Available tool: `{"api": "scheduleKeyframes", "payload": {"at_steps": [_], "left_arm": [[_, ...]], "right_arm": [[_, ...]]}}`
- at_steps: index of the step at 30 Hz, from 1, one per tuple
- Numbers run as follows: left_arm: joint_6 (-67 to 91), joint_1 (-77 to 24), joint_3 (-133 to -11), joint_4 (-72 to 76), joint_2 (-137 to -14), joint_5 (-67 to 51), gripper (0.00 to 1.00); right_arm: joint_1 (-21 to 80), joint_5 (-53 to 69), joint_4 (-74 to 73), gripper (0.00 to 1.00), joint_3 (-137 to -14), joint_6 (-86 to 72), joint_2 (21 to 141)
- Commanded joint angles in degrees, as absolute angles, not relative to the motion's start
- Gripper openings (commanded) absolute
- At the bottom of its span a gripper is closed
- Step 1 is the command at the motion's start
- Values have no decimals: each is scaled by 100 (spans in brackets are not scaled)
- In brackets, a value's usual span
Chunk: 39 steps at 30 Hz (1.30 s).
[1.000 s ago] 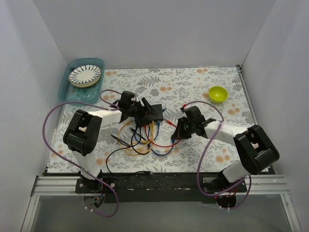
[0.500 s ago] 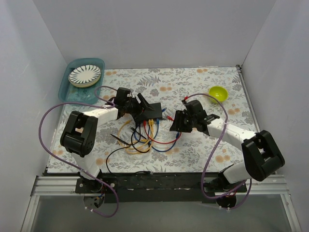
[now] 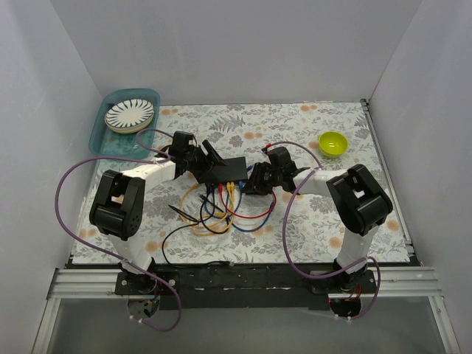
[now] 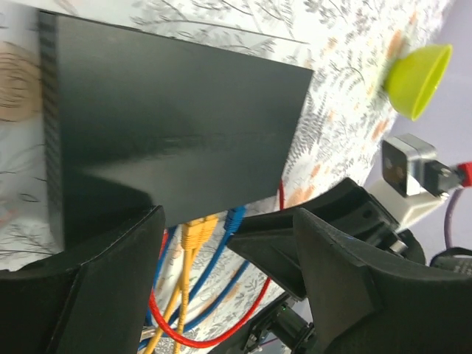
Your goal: Pull the plug from the switch port
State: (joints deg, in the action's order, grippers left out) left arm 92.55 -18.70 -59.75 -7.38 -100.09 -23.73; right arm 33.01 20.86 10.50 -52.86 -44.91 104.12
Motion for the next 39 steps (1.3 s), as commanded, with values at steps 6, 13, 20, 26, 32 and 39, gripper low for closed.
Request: {"api": "scheduleKeyframes", "payload": {"at_steps": [6, 13, 20, 26, 32, 39], "left_arm": [[8939, -1749, -6073, -1099, -10274, -2206, 69], [8851, -1740, -6047, -1108, -10292, -2259, 69], [8815, -1731, -6108, -1151, -10283, -2329, 69], [8798, -1731, -6126, -1160, -10248, -2452, 69], [8745, -1731, -6065, -1204, -10169, -2479, 69], [8605, -1723, -6029, -1327, -10081, -2443, 69]], "right_arm": [[3191, 2320, 2117, 39, -5537, -4921, 10705], [3147, 2312, 2303, 49, -5528, -4913, 10775], [3111, 2294, 2382, 47, -5520, -4817, 10960], [3103, 2338, 2706, 42, -5379, -4860, 11091], [3067, 2373, 3357, 40, -5177, -5141, 11162], [3050, 2399, 3946, 25, -5063, -5379, 11241]]}}
